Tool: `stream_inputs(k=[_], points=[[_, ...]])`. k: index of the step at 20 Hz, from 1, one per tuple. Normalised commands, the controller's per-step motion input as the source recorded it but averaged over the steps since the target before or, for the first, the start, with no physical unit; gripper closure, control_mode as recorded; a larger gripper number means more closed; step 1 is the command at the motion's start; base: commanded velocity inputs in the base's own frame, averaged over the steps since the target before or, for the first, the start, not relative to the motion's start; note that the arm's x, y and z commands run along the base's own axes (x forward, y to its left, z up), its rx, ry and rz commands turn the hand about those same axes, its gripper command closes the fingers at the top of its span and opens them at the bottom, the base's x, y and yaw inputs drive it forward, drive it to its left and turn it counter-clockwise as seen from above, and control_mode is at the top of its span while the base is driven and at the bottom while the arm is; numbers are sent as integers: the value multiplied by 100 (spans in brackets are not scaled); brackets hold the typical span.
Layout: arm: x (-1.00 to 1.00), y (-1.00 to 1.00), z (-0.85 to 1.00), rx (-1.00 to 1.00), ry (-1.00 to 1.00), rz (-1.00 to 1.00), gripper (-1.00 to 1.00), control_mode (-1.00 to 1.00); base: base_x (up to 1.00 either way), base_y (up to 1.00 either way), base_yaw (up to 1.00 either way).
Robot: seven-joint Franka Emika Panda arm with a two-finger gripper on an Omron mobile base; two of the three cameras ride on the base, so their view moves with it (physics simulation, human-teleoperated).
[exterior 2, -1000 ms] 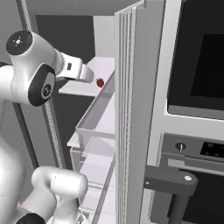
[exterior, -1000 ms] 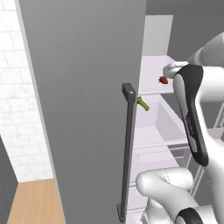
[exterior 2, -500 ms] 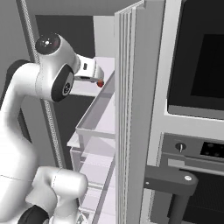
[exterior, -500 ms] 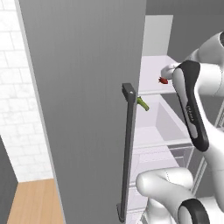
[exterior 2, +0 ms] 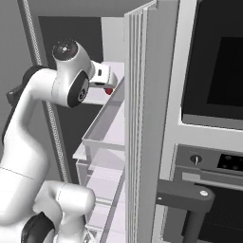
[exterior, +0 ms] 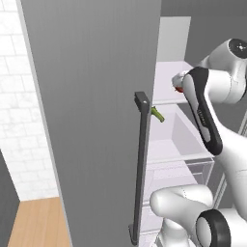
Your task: Take the strawberry from the fridge and place it on top of the pancake, located on the dining counter.
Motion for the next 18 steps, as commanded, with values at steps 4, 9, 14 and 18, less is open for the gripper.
stream_inputs(k=[4, 9, 14, 18], points=[[43, 0, -11, 0, 0, 0, -100, -100, 0, 0, 0], [29, -11, -1, -1, 2, 0, -100, -100, 0, 0, 0], [27, -21, -14, -1, 2, 0, -100, -100, 0, 0, 0], [32, -4, -26, -3, 4, 0, -100, -100, 0, 0, 0]])
